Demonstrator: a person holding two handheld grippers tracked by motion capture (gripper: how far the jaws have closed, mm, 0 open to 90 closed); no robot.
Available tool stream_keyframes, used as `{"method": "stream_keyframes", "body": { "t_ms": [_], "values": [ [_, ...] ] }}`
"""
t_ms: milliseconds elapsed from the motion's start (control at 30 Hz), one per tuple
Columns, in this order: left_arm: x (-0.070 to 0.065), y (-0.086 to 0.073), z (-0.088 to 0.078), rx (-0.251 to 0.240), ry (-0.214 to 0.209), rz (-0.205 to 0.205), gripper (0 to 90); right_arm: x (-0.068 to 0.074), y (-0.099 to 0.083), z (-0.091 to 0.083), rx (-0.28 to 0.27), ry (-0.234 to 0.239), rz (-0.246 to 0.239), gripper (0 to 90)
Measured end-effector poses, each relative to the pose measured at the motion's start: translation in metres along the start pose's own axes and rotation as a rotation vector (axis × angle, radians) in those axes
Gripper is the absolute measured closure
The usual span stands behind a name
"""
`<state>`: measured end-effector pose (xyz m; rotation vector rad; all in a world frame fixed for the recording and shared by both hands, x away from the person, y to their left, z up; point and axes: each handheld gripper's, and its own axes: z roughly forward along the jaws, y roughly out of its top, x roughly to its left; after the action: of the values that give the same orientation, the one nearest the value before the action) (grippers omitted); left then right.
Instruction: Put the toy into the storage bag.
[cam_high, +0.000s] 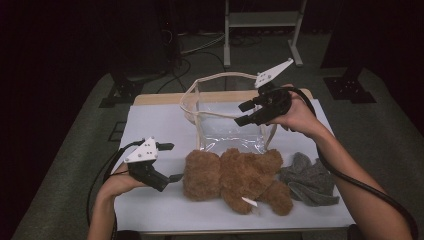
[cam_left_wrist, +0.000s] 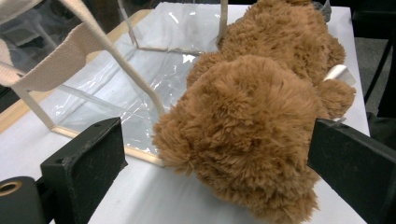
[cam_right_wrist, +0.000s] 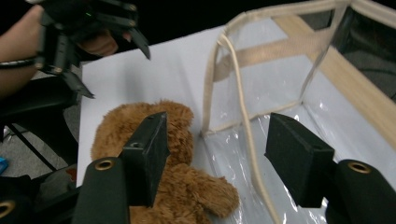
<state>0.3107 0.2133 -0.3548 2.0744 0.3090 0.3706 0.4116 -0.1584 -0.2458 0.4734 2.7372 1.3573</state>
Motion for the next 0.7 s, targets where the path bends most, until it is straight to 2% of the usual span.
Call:
{"method": "stream_keyframes", "body": {
  "t_ms": [167,300,400,567,700],
  "values": [
    [0.001,-0.001,-0.001,-0.005,0.008,-0.003,3.3,0.018,0.001,-0.011,-0.036,0.017,-0.034,34.1],
    [0.002,-0.002,-0.002,-0.004,0.014,-0.005,3.3,0.035,-0.004,-0.008,-0.038,0.056,-0.067,31.7],
    [0.002,-0.005,-0.005,-0.001,0.024,-0.013,3.3,0.047,-0.015,0.005,-0.014,0.082,-0.092,30.0],
    [0.002,-0.006,-0.007,-0.009,0.033,-0.022,3.4,0.059,-0.035,0.034,0.027,0.137,-0.094,28.2],
    [0.002,-0.007,-0.009,-0.011,0.035,-0.024,3.3,0.063,-0.051,0.051,0.073,0.141,-0.101,27.1]
  ]
}}
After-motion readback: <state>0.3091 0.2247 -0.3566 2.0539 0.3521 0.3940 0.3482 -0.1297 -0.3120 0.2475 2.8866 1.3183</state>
